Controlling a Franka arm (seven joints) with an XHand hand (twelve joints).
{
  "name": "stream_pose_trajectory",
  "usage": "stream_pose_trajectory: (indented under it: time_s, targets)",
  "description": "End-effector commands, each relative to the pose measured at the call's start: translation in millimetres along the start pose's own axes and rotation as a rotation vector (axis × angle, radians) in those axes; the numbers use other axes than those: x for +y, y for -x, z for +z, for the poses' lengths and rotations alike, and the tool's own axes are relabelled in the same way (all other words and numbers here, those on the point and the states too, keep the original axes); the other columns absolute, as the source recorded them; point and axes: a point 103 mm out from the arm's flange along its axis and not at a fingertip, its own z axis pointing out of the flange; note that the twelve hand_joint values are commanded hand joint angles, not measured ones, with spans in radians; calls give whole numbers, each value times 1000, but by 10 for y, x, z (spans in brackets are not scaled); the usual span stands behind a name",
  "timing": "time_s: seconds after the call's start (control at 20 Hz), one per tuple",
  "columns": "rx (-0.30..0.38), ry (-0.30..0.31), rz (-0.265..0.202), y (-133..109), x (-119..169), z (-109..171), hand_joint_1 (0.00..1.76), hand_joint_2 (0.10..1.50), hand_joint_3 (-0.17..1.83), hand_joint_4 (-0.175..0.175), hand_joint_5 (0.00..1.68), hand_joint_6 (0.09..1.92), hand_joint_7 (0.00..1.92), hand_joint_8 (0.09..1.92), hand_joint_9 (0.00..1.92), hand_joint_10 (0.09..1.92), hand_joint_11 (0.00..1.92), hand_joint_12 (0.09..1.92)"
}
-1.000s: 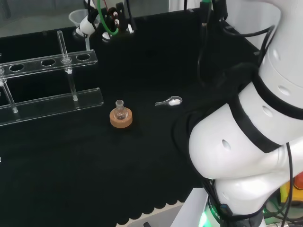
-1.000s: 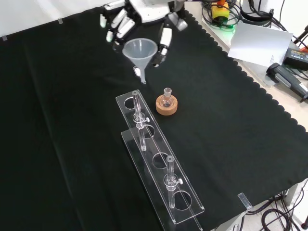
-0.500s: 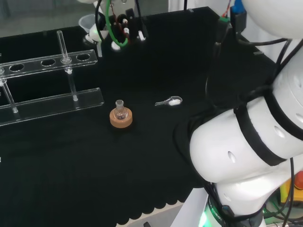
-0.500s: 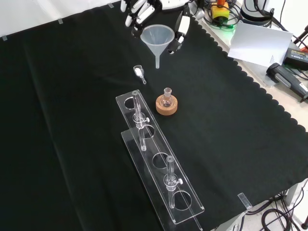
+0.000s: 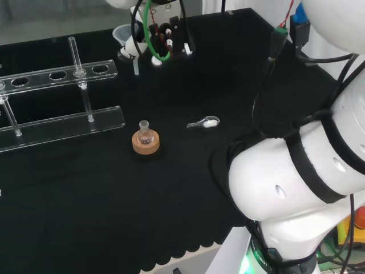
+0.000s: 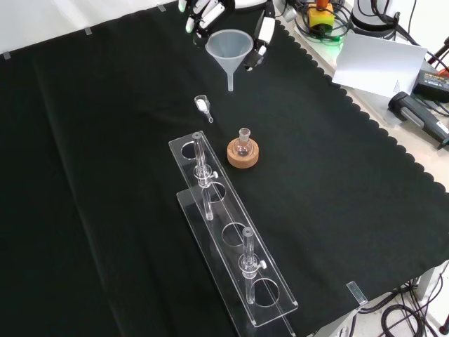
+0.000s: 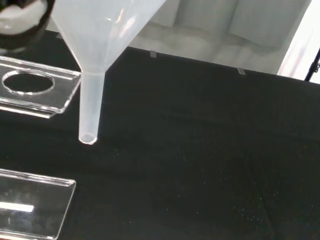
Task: Place the funnel on the round-bottom flask.
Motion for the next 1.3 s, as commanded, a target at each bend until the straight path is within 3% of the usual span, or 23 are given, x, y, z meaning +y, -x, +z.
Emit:
stream_pose_trajectory:
  time_s: [0.05, 0.65, 1.3]
  targets:
    - [31, -13, 4, 206, -17, 204, 824, 541, 522, 93, 783, 676, 1127, 454, 770, 351, 0, 1310]
    - [60, -29, -24, 298, -152, 456, 828, 538, 536, 97, 795, 676, 1134, 454, 779, 351, 0, 1314]
    - [88, -35, -87, 126, -261, 722, 830, 534, 549, 99, 800, 674, 1136, 452, 787, 352, 0, 1317]
